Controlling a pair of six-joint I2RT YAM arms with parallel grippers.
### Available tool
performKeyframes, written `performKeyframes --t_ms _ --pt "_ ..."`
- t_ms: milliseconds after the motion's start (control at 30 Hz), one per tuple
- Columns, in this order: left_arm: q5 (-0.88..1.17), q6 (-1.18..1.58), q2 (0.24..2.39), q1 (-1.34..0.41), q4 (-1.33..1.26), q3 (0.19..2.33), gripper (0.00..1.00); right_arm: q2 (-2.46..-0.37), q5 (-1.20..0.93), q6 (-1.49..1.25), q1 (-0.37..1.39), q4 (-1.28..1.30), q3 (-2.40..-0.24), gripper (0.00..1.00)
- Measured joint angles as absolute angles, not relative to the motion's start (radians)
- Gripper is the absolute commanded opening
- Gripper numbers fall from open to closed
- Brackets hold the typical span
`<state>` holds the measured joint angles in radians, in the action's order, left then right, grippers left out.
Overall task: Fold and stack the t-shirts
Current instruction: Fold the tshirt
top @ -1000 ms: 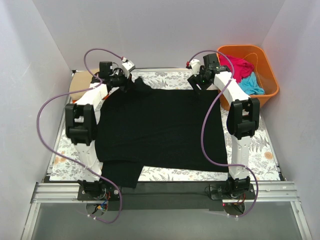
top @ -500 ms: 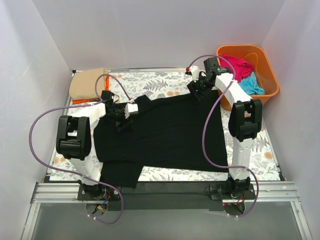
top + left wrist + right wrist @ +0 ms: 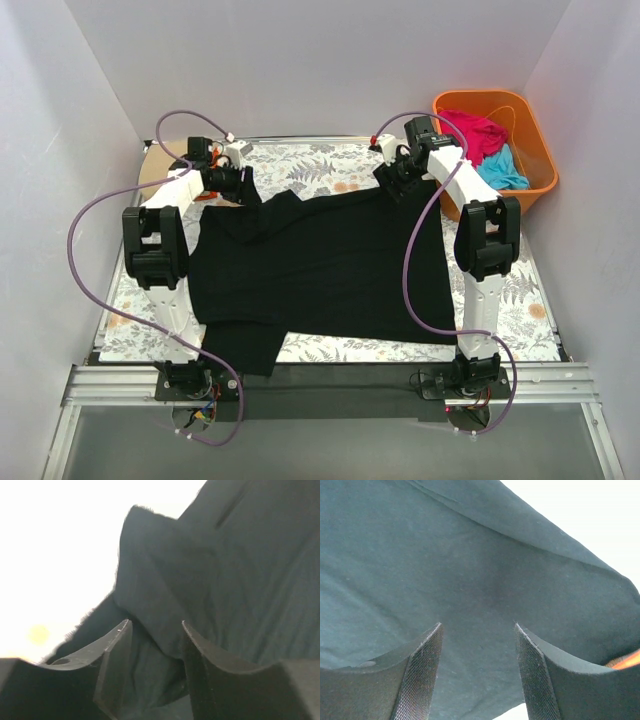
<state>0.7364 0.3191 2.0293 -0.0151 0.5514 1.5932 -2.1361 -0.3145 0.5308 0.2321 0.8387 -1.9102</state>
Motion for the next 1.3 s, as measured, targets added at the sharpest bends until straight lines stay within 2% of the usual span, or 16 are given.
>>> performKeyframes --t_ms 167,467,700,767,833,867,1033,1167,1200,1267,1300 --pt "0.676 0.412 2.102 -0.022 0.611 1.594 0.50 -2.137 -0.286 0.535 0.232 0.839 -1.910 0.56" --pt "0.658 0.532 2.217 -0.043 0.636 1.701 0.46 -2.154 -0.287 0.533 0.232 0.845 -1.910 0.55" --pt "0.682 0.560 2.223 -0.068 0.619 1.747 0.34 -2.154 -0.286 0.534 0.231 0.848 -1.910 0.55" --pt "0.689 0.567 2.223 -0.074 0.620 1.748 0.19 -2.154 -0.286 0.534 0.231 0.849 -1.910 0.54" --pt "0.702 0.564 2.225 -0.078 0.628 1.749 0.10 -2.154 -0.286 0.534 0.231 0.849 -1.910 0.54" --pt "0.712 0.561 2.227 -0.080 0.631 1.751 0.00 -2.154 -0.286 0.534 0.231 0.850 -1.910 0.54" --pt "0.772 0.475 2.221 -0.100 0.677 1.738 0.00 -2.154 -0.285 0.534 0.231 0.852 -1.910 0.53" --pt "0.776 0.342 2.101 -0.175 0.719 1.590 0.00 -2.153 -0.283 0.535 0.229 0.856 -1.908 0.53" --pt "0.772 0.307 2.065 -0.208 0.740 1.561 0.07 -2.153 -0.283 0.535 0.228 0.856 -1.906 0.55" --pt "0.754 0.228 2.000 -0.278 0.774 1.516 0.38 -2.152 -0.282 0.538 0.225 0.860 -1.897 0.59" --pt "0.746 0.194 1.976 -0.314 0.793 1.503 0.83 -2.152 -0.282 0.540 0.224 0.860 -1.892 0.60"
